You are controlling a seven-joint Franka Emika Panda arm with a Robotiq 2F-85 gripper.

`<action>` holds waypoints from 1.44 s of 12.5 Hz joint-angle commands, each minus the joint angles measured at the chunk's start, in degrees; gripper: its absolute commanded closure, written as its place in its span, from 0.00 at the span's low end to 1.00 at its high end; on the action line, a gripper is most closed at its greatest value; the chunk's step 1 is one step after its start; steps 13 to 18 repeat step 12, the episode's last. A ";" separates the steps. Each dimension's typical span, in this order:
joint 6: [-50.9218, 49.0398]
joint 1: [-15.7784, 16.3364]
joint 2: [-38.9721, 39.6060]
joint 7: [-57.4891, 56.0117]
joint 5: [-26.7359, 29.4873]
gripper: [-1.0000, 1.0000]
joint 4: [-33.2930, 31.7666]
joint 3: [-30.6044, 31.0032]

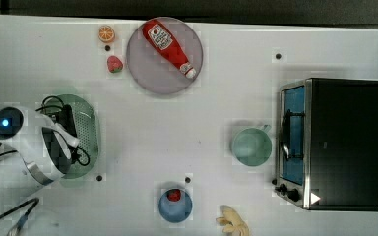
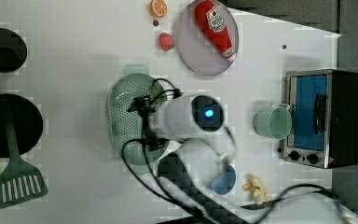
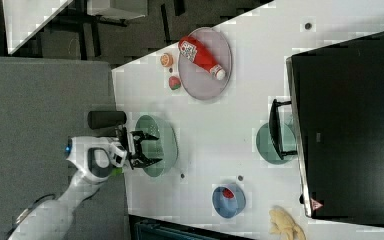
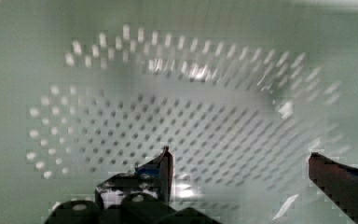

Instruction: Drag strainer right to left.

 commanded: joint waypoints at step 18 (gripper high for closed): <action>-33.21 -5.94 -40.12 -63.95 -10.52 0.00 2.73 -39.40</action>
